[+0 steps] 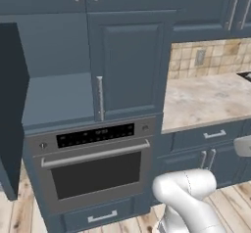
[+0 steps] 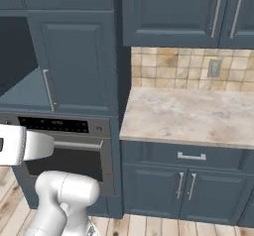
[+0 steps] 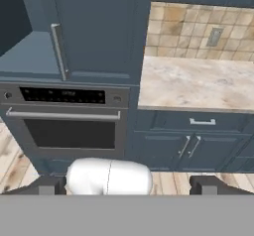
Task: Close all open cabinet doors.
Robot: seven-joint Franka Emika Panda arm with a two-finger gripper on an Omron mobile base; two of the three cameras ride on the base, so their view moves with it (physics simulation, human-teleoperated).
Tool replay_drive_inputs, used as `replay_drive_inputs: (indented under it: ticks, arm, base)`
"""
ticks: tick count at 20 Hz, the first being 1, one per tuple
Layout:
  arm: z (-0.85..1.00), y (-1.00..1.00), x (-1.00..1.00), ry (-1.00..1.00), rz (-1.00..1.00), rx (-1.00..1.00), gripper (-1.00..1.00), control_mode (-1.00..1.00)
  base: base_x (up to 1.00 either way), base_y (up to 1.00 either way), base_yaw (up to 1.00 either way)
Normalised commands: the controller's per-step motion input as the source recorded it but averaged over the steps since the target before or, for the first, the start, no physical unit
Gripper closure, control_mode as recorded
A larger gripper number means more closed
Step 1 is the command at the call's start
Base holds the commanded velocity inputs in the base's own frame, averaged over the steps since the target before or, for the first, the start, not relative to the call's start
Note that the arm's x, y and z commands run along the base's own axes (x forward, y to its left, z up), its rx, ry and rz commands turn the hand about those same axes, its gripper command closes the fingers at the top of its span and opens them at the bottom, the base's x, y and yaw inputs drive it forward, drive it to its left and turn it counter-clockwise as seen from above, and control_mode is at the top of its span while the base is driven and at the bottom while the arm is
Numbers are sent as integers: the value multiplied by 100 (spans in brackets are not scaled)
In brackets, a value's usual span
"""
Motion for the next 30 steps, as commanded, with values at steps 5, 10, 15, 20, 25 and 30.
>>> replay_drive_inputs:
  ticks: [5, 10, 15, 20, 25, 30]
  arm:
    - [0, 0, 0, 0, 0, 0, -100, 100]
    - [0, 0, 0, 0, 0, 0, -100, 100]
    - [0, 0, 0, 0, 0, 0, -100, 100]
    - [0, 0, 0, 0, 0, 0, -100, 100]
    - [0, 0, 0, 0, 0, 0, -100, 100]
    - [0, 0, 0, 0, 0, 0, -100, 100]
  base:
    - [26, 84, 0]
    - [41, 41, 0]
    - [35, 3, 0]
    - [29, 0, 0]
    - [28, 0, 0]
    - [41, 0, 0]
